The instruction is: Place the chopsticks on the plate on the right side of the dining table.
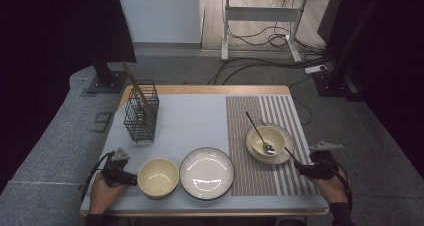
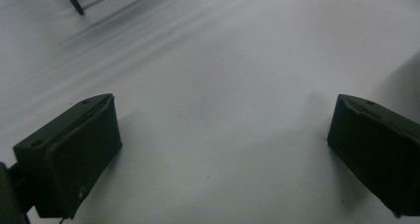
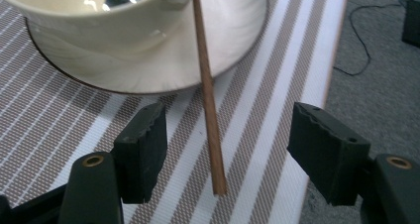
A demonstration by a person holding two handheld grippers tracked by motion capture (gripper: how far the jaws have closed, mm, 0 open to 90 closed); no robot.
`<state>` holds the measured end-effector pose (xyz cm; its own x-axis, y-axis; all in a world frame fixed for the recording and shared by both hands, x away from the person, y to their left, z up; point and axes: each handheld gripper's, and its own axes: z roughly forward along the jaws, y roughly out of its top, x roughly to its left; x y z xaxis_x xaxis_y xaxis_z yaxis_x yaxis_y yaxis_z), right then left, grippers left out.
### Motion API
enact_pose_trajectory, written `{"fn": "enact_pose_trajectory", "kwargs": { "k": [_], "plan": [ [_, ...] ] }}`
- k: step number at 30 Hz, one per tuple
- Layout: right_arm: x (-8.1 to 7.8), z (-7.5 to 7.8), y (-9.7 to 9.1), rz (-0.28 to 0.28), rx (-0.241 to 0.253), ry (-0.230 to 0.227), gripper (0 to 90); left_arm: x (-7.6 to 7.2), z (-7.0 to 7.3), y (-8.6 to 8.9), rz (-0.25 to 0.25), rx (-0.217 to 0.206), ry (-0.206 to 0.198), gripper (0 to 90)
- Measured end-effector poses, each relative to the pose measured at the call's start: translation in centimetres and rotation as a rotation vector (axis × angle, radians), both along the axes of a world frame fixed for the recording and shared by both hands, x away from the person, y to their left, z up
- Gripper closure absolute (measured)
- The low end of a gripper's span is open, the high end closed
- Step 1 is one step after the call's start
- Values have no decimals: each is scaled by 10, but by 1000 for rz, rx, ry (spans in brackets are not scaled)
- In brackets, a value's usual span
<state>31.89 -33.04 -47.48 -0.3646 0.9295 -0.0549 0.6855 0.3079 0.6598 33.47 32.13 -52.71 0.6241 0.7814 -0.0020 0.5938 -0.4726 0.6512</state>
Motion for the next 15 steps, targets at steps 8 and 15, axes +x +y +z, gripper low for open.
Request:
{"fn": "enact_pose_trajectory", "kwargs": {
  "k": [8, 15],
  "plan": [
    [-11, -8, -9, -56, 14, -8, 311, 0, 0, 0, 1, -1, 0, 0],
    [-15, -15, -17, -90, 9, 6, 327, 0, 0, 0, 1, -1, 0, 0]
  ]
}}
